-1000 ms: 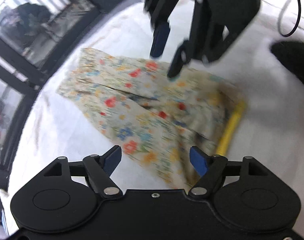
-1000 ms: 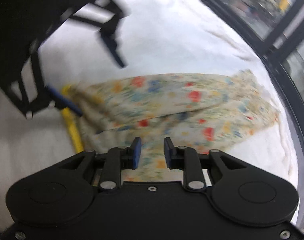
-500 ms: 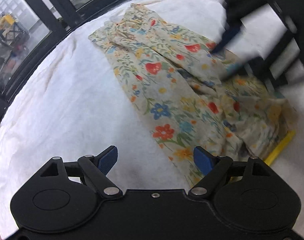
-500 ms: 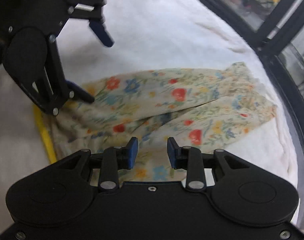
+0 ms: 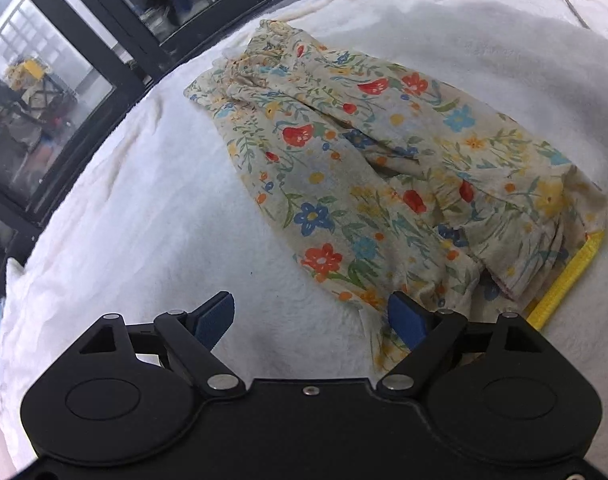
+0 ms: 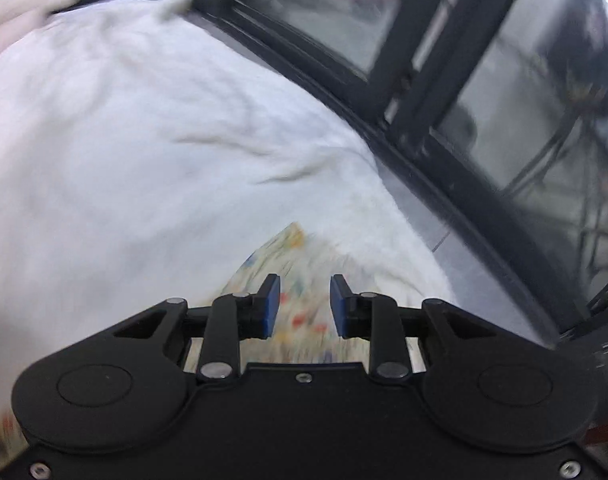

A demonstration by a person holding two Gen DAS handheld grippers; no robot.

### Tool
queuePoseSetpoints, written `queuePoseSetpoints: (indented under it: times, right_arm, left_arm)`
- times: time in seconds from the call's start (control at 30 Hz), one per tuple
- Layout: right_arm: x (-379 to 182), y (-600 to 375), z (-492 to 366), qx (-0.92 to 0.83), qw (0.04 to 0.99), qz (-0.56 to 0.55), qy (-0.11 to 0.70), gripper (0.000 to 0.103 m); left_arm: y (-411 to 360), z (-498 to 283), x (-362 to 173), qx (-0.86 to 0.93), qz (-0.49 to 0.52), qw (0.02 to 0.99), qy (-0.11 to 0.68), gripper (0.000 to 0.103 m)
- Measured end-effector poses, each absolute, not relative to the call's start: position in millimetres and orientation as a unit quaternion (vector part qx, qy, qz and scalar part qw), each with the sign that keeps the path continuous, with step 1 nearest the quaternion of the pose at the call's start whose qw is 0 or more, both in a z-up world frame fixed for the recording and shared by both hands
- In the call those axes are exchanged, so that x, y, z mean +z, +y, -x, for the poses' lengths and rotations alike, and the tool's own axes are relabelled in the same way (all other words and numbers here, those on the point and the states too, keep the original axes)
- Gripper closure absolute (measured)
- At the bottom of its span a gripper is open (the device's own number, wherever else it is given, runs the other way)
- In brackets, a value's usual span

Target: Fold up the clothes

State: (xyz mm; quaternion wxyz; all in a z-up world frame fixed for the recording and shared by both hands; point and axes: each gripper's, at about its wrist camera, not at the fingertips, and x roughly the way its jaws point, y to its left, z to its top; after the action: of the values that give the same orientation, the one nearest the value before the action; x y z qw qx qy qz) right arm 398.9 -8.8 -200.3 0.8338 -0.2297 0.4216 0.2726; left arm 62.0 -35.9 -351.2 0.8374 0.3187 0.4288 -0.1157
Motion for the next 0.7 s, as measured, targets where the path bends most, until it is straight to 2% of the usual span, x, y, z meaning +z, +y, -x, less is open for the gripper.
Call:
queuePoseSetpoints:
  times: [0.17, 0.3, 0.43, 0.5, 0.7]
  right_arm:
    - [-250.5, 37.8, -445.8, 0.264, 0.814, 0.179, 0.486, 0.072]
    - [-289.1, 61.7, -456.6, 0.239, 0.797, 0.213, 0.512, 0.079]
    - [-321.3, 71.9, -477.0, 0.207, 0.784, 0.228, 0.539, 0.097]
    - [-322.9, 72.4, -481.9, 0.219, 0.783, 0.223, 0.537, 0.103]
    - [-296.2, 49.9, -509.6, 0.238, 0.825, 0.084, 0.505, 0.103]
  left_arm:
    - [-32.2, -53.6, -349.6, -0.154, -0.349, 0.827, 0.413, 0.02]
    - [-36.0, -52.4, -350.3, -0.175, -0.369, 0.819, 0.403, 0.02]
    - [-35.5, -52.7, -350.3, -0.202, -0.381, 0.81, 0.396, 0.02]
    - [-34.5, -54.2, -350.2, -0.211, -0.378, 0.807, 0.401, 0.02]
    - [-31.8, -60.1, -352.8, -0.229, -0.352, 0.802, 0.426, 0.02]
